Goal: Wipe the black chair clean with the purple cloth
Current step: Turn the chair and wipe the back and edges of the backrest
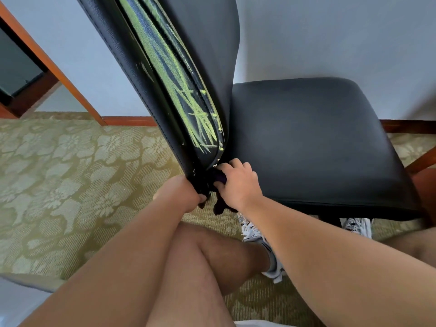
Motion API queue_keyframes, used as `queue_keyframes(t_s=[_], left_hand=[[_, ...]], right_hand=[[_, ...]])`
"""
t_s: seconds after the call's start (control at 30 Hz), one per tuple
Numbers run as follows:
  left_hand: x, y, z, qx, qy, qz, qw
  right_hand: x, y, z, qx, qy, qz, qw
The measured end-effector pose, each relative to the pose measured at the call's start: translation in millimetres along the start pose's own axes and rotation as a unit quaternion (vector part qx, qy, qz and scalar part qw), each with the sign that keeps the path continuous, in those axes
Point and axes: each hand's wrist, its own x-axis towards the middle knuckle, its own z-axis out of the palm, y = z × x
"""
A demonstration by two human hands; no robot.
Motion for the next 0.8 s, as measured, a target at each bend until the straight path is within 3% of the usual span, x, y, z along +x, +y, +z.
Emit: queue_keyframes(t_s=[0.23, 0.33, 0.6, 0.8], left_hand=[[-21, 6, -33, -0.05, 0.079, -0.029, 0.995], [-30, 14, -40, -0.013, 0.072, -0.007, 0.997], [-40, 24, -40, -0.041, 0.072, -0.035, 0.996], [-50, 23, -32, -0.08, 0.112, -0.036, 0.99]], right_hand=[[-20, 17, -42, 0.046, -0.024, 0.067, 0.996], [-31, 21, -55, 0.048, -0.01, 0.089, 0.995], [-38, -5, -67, 0.157, 0.023, 0.086, 0.984], [-25, -19, -54, 0.256, -0.024, 0.145, 0.955]])
